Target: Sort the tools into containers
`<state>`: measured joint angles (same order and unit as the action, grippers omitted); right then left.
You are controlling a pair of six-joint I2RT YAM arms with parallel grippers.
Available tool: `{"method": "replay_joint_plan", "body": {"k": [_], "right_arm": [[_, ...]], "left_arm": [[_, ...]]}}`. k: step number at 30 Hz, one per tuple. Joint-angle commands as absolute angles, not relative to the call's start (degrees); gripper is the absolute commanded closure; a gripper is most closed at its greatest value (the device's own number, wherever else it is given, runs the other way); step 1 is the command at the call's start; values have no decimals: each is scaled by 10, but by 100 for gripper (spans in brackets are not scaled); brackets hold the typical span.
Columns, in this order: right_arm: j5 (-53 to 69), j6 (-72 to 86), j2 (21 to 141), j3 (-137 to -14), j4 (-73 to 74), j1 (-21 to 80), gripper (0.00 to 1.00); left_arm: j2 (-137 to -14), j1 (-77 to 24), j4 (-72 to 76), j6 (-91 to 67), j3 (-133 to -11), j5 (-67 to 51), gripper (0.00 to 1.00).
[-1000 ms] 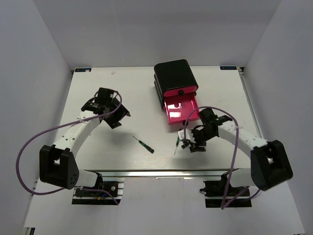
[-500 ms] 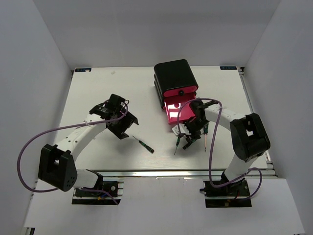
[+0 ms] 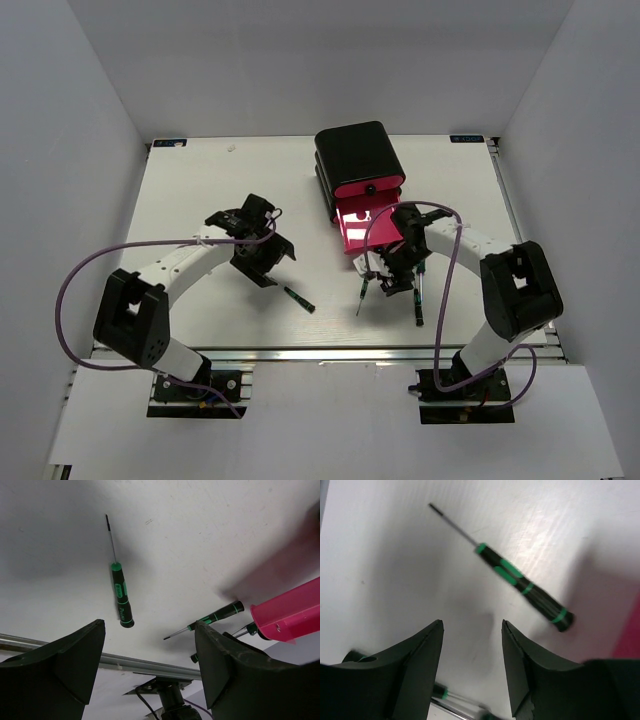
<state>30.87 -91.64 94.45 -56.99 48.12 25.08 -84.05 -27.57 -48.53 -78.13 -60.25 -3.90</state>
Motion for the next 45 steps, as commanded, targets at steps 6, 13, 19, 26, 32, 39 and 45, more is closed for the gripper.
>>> {"method": "replay_joint_plan", "body": {"k": [6, 13, 19, 26, 32, 39, 45], "right_arm": [[300, -1039, 859, -601, 588, 212, 47], [238, -1266, 843, -579, 709, 132, 46], [229, -1312, 818, -495, 618, 127, 41], [217, -1314, 834, -449, 556, 139, 38], [222, -1282, 850, -421, 517, 170, 39], [250, -1236, 849, -410, 505, 198, 47], [308, -1147, 871, -445, 509, 214, 86]], "left_arm": [[-890, -308, -461, -808, -620, -66, 23], [-925, -323, -460, -837, -618, -93, 28], [-947, -330, -447, -838, -627, -90, 28], [-954, -334, -443, -838, -624, -93, 27], [-949, -334, -456, -836, -633, -84, 27], [-925, -334, -465, -833, -629, -62, 23], [-914, -334, -477, -830, -625, -54, 21]]}}
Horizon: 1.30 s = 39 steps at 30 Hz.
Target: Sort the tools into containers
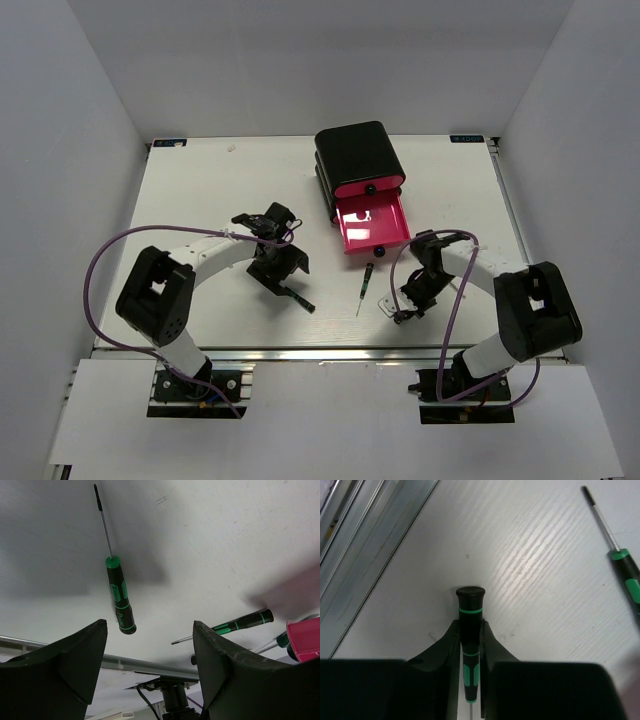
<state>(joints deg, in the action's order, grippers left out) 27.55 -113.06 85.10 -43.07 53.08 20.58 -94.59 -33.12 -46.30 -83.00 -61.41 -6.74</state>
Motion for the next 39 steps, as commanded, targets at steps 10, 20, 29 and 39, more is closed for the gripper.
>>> {"method": "replay_joint_plan", "body": {"k": [10, 20, 29, 39], "right_arm": [[392, -1048, 858, -539, 507, 217, 100], [406, -849, 794, -676, 482, 217, 100], [345, -792, 895, -748, 374, 221, 91], [294, -744, 1012, -838, 333, 253, 41]], "left_arm": [[-915, -335, -478, -831, -615, -59, 21], [-909, -336, -474, -832, -602, -67, 21], [-941, -336, -459, -824, -623, -71, 21], [-1000, -342, -461, -812, -660, -87, 26]]}}
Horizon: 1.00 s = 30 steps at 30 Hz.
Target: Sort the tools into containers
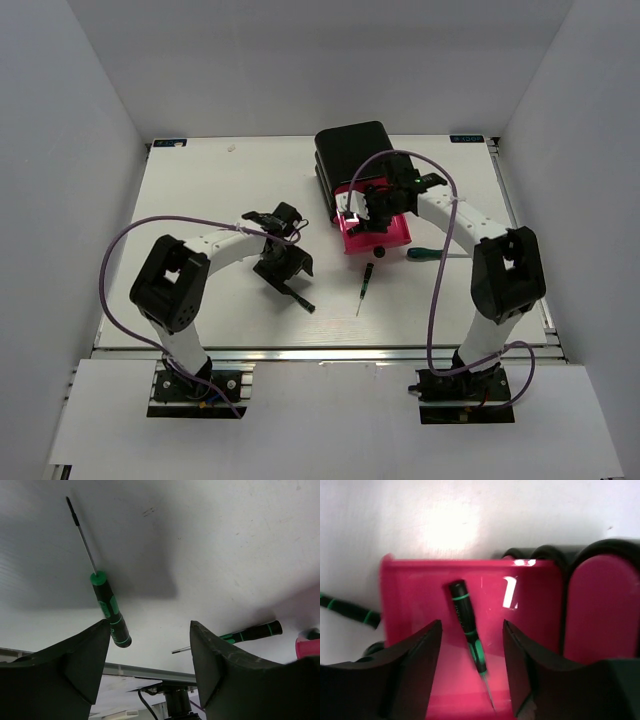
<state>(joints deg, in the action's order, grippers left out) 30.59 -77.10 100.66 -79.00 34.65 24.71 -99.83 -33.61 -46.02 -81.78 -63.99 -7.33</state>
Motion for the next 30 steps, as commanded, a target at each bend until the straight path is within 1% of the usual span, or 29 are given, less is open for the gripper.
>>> {"method": "replay_joint_plan", "body": {"k": [1, 2, 4, 5, 9, 17, 22, 25, 30], "right_arm": [[294, -735, 1008, -836, 330, 252, 40], [295, -731, 1003, -830, 327, 251, 39], [301, -716, 977, -801, 308, 248, 38], [304, -713, 968, -792, 303, 246, 38], [314, -679, 919, -751, 277, 239, 37], [327, -630, 869, -698, 250, 226, 37], [333, -623, 847, -670, 251, 223, 36], [343, -609, 835, -658, 248, 223, 36], [351, -591, 806, -647, 242, 222, 36]], "left_arm": [[-1003, -342, -462, -812, -661, -90, 27], [-1008, -343, -462, -813, -661, -92, 32], [-1016, -345, -474, -813, -667, -98, 36], [-1028, -346, -485, -814, -674, -98, 37], [-1036, -365, -530, -806, -719, -77, 37], [-1012, -365, -552, -809, -698, -75, 37], [-1003, -367, -561, -810, -698, -64, 42], [-1017, -367, -548, -809, -689, -83, 42], [-1082, -367, -552, -791, -721, -114, 44]]}}
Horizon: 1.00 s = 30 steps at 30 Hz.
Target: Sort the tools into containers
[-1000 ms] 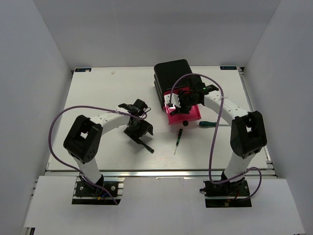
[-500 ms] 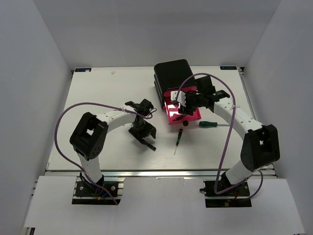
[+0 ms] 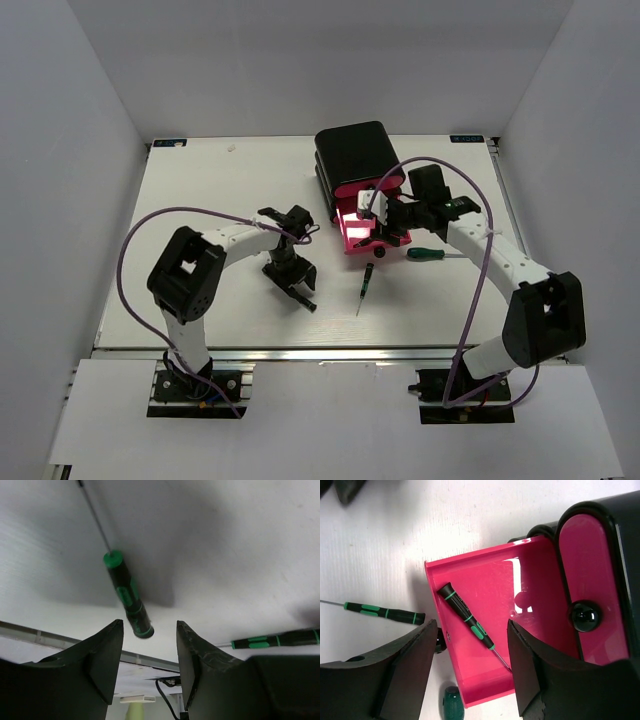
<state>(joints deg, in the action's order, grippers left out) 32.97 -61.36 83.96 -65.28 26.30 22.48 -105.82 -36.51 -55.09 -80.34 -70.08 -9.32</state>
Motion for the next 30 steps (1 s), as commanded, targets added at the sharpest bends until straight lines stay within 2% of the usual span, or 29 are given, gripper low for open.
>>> {"method": "replay_joint_plan", "body": {"k": [1, 8, 12, 13, 16, 19, 22, 24, 28, 30], "right_arm": [[351, -589, 802, -642, 239, 222, 36], [351, -577, 774, -617, 219, 212, 36], [355, -567, 765, -612, 204, 204, 36], [356, -566, 762, -612, 200, 203, 36], [357, -557, 755, -613, 192, 199, 36], [360, -546, 749, -617, 192, 193, 36], [381, -517, 740, -619, 188, 171, 36], [400, -491, 733, -616, 178, 147, 35], [413, -441, 723, -603, 141, 107, 38], [421, -417, 720, -602, 130, 88, 57]], "left_arm": [[-1086, -367, -555, -787, -724, -116, 44], [-1087, -365, -542, -787, -708, -132, 47], [-1094, -360, -526, -787, -690, -154, 70], [-1095, -359, -523, -787, -690, -155, 83], [-1091, -359, -526, -786, -699, -146, 100], [-1080, -363, -542, -772, -737, -105, 100], [-1069, -370, -581, -724, -827, -39, 100], [-1064, -379, -593, -659, -906, 13, 100], [-1040, -401, -533, -485, -969, 40, 100], [-1014, -409, -506, -405, -955, 41, 100]]}}
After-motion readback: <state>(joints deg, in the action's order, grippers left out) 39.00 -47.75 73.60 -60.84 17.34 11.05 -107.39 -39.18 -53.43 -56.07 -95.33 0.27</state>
